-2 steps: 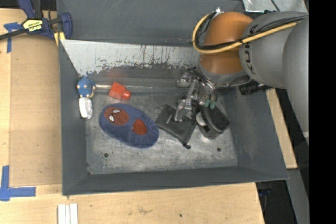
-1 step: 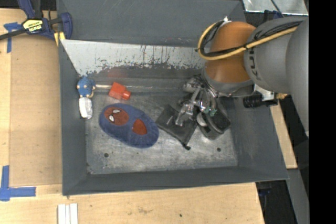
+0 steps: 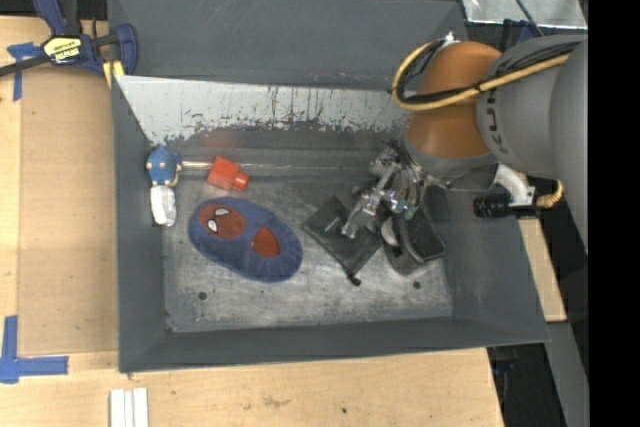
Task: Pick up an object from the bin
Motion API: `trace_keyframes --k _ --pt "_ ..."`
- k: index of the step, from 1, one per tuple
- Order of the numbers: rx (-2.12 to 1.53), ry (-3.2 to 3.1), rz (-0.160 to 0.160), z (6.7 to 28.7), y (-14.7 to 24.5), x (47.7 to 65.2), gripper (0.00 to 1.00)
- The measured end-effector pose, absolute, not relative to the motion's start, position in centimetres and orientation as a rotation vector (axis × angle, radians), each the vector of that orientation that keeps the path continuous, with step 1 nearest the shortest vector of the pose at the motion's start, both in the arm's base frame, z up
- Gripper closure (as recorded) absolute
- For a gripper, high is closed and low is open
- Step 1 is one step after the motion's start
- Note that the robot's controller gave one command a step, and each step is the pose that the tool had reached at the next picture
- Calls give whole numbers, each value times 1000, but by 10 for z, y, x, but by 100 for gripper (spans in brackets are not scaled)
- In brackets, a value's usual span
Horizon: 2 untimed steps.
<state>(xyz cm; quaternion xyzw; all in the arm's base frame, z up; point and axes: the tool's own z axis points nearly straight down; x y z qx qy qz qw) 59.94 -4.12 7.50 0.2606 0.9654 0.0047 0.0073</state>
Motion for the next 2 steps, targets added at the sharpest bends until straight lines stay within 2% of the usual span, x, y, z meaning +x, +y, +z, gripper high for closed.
trace_keyframes --k 1,2 --pt "813 3001 5 79 -47 603 100" --pt "812 3027 2 224 -39 614 100"
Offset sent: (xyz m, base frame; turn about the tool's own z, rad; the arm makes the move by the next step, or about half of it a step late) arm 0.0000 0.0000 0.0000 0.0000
